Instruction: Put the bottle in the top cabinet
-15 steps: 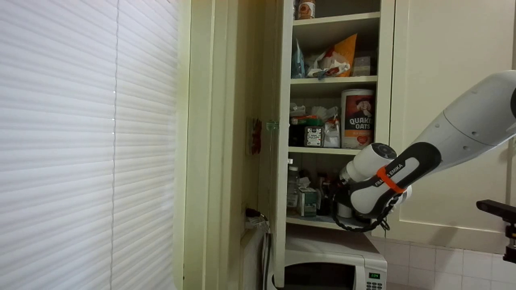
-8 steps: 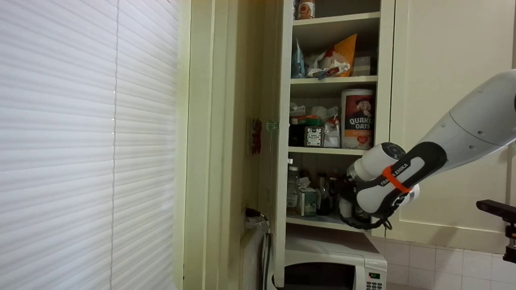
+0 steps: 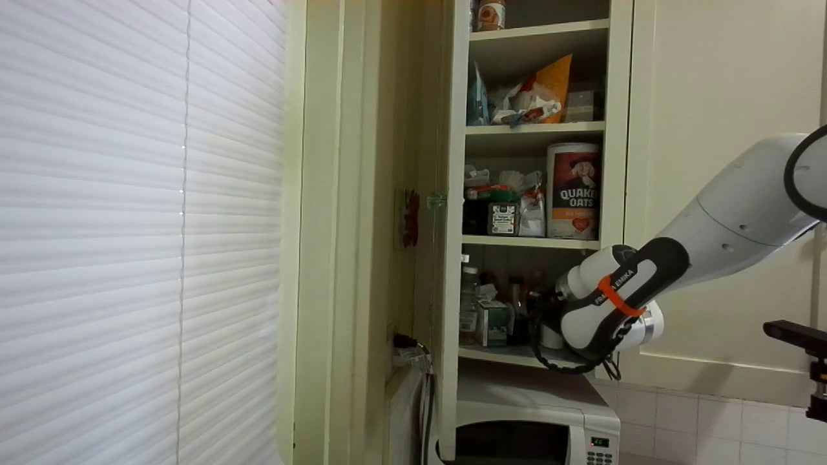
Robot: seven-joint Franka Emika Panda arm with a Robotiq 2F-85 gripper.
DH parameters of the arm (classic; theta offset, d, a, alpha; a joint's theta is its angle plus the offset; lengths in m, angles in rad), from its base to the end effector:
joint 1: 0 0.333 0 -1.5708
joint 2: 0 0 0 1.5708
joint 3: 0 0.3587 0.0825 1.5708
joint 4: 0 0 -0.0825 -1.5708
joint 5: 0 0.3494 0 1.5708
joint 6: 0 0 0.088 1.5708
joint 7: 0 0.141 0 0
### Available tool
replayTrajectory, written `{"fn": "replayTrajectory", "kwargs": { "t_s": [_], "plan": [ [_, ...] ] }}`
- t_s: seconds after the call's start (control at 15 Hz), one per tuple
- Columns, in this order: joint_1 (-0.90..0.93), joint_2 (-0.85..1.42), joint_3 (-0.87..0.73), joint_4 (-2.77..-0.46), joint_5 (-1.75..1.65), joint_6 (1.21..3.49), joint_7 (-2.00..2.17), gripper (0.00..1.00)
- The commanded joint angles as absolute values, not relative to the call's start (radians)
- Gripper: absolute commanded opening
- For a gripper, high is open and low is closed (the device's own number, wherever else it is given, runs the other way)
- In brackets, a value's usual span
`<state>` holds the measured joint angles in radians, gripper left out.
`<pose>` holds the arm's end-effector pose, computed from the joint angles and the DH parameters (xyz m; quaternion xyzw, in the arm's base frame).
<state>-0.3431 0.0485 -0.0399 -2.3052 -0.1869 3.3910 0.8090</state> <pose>0.5375 -0.1921 0.5019 -0.7664 0.4105 -0.4877 0.0793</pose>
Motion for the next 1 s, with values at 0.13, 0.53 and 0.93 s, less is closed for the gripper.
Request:
{"fn": "replayTrajectory", "kwargs": {
  "t_s": [0.13, 0.53, 0.93],
  "plan": [
    [-0.323, 0.104, -0.046, -2.275, -0.141, 3.44, 0.784, 0.01],
    [-0.28, 0.147, -0.065, -2.236, -0.086, 3.463, 0.76, 0.0],
    [-0.228, 0.182, -0.109, -2.206, 0.022, 3.478, 0.731, 0.0]
  ]
}}
